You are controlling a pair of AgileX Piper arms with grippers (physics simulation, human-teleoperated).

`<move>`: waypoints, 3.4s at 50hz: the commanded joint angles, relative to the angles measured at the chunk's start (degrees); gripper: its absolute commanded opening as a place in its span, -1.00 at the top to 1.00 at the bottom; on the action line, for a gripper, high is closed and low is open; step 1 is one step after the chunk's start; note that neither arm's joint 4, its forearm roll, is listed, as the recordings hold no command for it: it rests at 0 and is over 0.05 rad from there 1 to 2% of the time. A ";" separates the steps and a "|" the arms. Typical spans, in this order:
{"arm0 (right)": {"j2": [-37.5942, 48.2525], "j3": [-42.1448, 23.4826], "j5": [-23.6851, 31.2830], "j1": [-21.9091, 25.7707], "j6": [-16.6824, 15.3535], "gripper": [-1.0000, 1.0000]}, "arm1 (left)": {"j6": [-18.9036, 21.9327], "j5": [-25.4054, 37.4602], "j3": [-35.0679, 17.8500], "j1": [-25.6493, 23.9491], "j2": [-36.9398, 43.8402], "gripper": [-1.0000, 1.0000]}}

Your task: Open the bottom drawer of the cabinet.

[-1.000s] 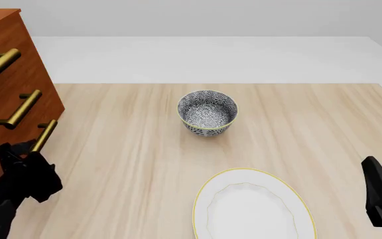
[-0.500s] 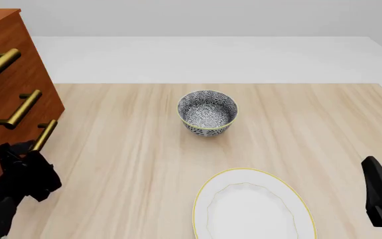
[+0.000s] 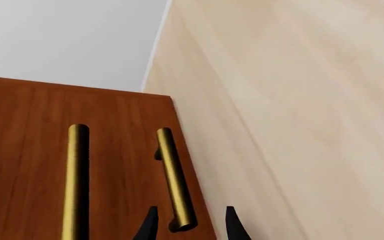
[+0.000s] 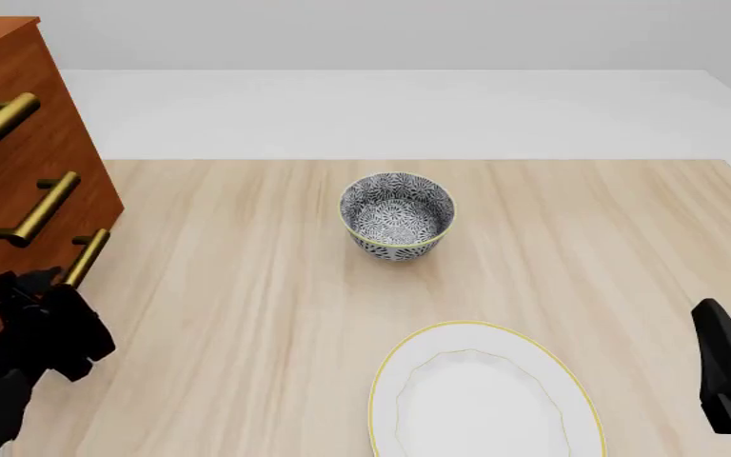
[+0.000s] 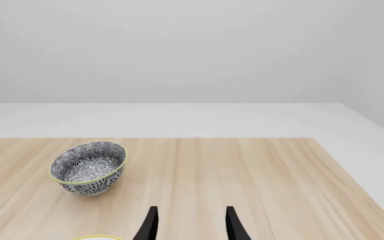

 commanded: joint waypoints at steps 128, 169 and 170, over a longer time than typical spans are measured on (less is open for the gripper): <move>-0.01 0.00 0.00 0.00 0.00 -1.00 | 3.82 4.22 -0.38 -5.76 -2.84 1.00; -0.01 0.00 0.00 -0.01 0.00 -1.00 | 3.62 7.88 1.94 -10.86 -7.95 1.00; 0.00 0.00 0.00 -0.01 0.00 -1.00 | 3.51 8.31 1.95 -11.11 -8.33 1.00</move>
